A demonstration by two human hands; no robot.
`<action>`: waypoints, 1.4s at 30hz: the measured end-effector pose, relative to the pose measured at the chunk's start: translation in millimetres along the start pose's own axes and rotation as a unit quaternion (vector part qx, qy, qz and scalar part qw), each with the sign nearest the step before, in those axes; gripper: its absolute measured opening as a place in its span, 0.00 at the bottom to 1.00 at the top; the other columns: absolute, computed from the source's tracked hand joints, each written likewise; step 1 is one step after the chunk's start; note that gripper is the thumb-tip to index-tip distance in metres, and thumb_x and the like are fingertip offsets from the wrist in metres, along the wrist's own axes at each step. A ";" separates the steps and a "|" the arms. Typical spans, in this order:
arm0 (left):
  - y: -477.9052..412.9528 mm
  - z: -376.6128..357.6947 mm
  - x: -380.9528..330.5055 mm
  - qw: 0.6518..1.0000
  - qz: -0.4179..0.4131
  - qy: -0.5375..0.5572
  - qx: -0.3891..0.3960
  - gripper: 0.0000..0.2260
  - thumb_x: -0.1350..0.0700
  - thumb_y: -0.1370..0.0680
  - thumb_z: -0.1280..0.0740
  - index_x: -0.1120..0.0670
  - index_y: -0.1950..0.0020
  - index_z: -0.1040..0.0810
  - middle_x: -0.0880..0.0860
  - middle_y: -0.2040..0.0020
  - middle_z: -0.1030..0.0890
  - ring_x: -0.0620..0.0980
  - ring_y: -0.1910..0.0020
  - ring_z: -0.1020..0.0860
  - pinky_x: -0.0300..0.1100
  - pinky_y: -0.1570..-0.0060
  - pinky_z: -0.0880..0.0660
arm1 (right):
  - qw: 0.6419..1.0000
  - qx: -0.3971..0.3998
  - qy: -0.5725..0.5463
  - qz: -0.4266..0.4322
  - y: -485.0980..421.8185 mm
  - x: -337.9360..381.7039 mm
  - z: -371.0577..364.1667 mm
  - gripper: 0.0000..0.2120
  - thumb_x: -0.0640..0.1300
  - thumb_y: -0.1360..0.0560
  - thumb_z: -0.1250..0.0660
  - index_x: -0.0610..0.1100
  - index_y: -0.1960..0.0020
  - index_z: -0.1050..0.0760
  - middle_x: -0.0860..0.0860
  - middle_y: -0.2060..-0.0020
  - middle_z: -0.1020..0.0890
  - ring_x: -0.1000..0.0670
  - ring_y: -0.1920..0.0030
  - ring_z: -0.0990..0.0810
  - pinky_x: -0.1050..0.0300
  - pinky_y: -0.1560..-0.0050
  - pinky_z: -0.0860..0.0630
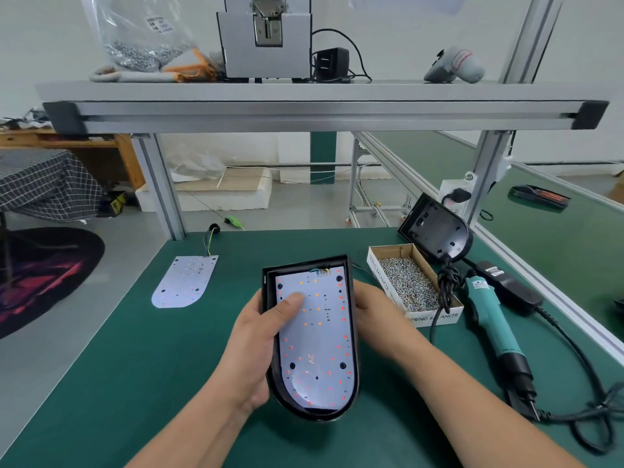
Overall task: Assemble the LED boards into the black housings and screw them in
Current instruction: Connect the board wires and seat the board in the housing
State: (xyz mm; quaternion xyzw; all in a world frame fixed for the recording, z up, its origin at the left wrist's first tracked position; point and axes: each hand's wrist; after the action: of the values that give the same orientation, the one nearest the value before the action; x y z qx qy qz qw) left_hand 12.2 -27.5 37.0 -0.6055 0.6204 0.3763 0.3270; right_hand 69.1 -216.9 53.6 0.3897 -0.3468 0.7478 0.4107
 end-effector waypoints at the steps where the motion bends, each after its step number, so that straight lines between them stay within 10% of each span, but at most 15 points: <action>1: -0.2 -0.7 0.7 1.000 0.003 0.008 -0.004 0.20 0.54 0.24 0.24 0.58 0.33 0.20 0.63 0.37 0.15 0.65 0.42 0.15 0.57 0.50 0.16 | 1.000 0.000 -0.027 -0.005 -0.3 -2.7 -1.4 0.16 0.38 0.15 0.37 0.58 0.41 0.19 0.53 0.46 0.13 0.52 0.45 0.15 0.56 0.43 0.19; 3: -1.8 -1.3 0.1 1.000 0.004 0.024 -0.011 0.22 0.56 0.22 0.25 0.58 0.30 0.23 0.62 0.36 0.16 0.64 0.39 0.16 0.57 0.48 0.16 | 0.994 0.016 -0.103 -0.031 -2.4 -7.4 0.3 0.12 0.39 0.14 0.36 0.52 0.37 0.20 0.37 0.45 0.16 0.36 0.49 0.18 0.41 0.44 0.21; 8: -2.8 0.1 -3.8 0.999 0.029 0.043 -0.001 0.21 0.55 0.21 0.30 0.56 0.27 0.24 0.59 0.34 0.16 0.61 0.37 0.16 0.54 0.47 0.15 | 0.994 0.042 -0.088 -0.048 -4.9 -14.3 5.5 0.09 0.29 0.18 0.35 0.36 0.41 0.20 0.39 0.48 0.13 0.48 0.51 0.20 0.47 0.48 0.24; 16: -3.9 5.2 -4.6 0.998 0.043 0.028 0.026 0.24 0.53 0.20 0.28 0.56 0.25 0.26 0.62 0.30 0.19 0.65 0.32 0.20 0.67 0.32 0.23 | 0.994 0.025 0.101 0.043 -5.2 -15.8 1.6 0.09 0.36 0.18 0.34 0.47 0.48 0.18 0.54 0.54 0.12 0.60 0.53 0.17 0.51 0.48 0.19; 24: -7.8 14.4 -13.7 0.996 0.073 0.050 0.000 0.13 0.51 0.21 0.28 0.51 0.38 0.14 0.59 0.34 0.16 0.61 0.38 0.15 0.56 0.47 0.16 | 0.999 0.000 0.030 0.044 -7.6 -15.5 7.3 0.10 0.43 0.26 0.31 0.59 0.56 0.24 0.61 0.65 0.21 0.60 0.64 0.26 0.66 0.61 0.30; 42: -0.2 9.7 -7.3 0.988 0.098 0.068 0.098 0.21 0.49 0.25 0.23 0.57 0.35 0.15 0.64 0.33 0.18 0.62 0.39 0.15 0.57 0.46 0.17 | 0.993 0.082 0.082 0.024 0.7 -4.9 19.6 0.09 0.44 0.19 0.29 0.48 0.57 0.23 0.42 0.65 0.20 0.52 0.67 0.20 0.53 0.62 0.27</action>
State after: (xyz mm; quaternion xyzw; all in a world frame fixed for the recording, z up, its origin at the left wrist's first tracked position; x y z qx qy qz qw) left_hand 12.3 -15.3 38.4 -0.5307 0.7317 0.3018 0.3032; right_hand 76.0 -235.3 58.2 0.3515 -0.2586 0.8128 0.3859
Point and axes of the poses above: each hand's wrist, its own y-axis away from the middle knuckle, its own z-axis out of the back of the hand, x = y × z
